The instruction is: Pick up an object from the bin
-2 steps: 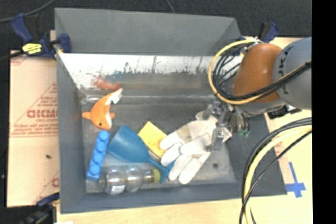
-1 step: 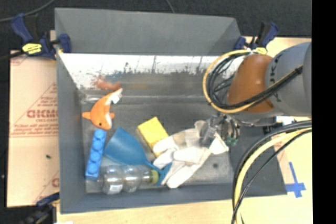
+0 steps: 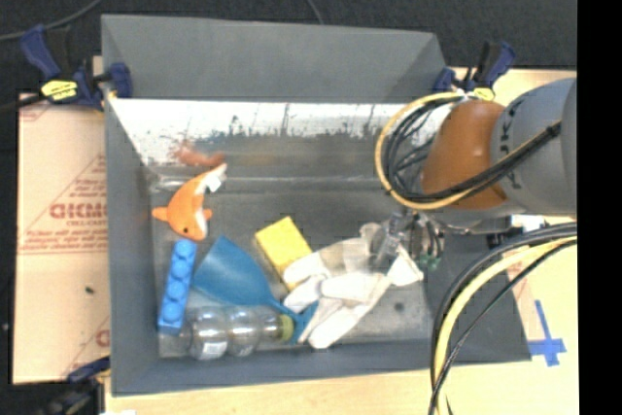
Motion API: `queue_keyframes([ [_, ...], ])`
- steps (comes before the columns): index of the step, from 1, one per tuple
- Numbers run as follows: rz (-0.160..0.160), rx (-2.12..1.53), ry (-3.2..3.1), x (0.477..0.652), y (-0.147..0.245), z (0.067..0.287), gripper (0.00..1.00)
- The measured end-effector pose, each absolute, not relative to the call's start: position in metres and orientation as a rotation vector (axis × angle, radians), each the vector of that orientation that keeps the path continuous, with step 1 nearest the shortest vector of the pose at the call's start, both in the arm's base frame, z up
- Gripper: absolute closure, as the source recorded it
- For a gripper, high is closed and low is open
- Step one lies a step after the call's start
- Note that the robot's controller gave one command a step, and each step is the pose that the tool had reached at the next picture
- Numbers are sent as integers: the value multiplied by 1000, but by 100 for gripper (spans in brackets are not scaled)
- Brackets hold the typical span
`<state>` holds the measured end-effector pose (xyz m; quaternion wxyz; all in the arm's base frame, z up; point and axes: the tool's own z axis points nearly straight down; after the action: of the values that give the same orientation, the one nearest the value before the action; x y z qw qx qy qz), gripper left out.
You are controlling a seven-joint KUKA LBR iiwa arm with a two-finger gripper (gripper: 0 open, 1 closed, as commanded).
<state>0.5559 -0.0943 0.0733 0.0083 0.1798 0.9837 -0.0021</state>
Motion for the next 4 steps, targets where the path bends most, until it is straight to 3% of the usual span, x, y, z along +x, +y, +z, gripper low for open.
queue_keyframes([
  [1,-10,654,3045,565,-69,73,100],
  [4,-13,643,3039,571,-61,86,100],
])
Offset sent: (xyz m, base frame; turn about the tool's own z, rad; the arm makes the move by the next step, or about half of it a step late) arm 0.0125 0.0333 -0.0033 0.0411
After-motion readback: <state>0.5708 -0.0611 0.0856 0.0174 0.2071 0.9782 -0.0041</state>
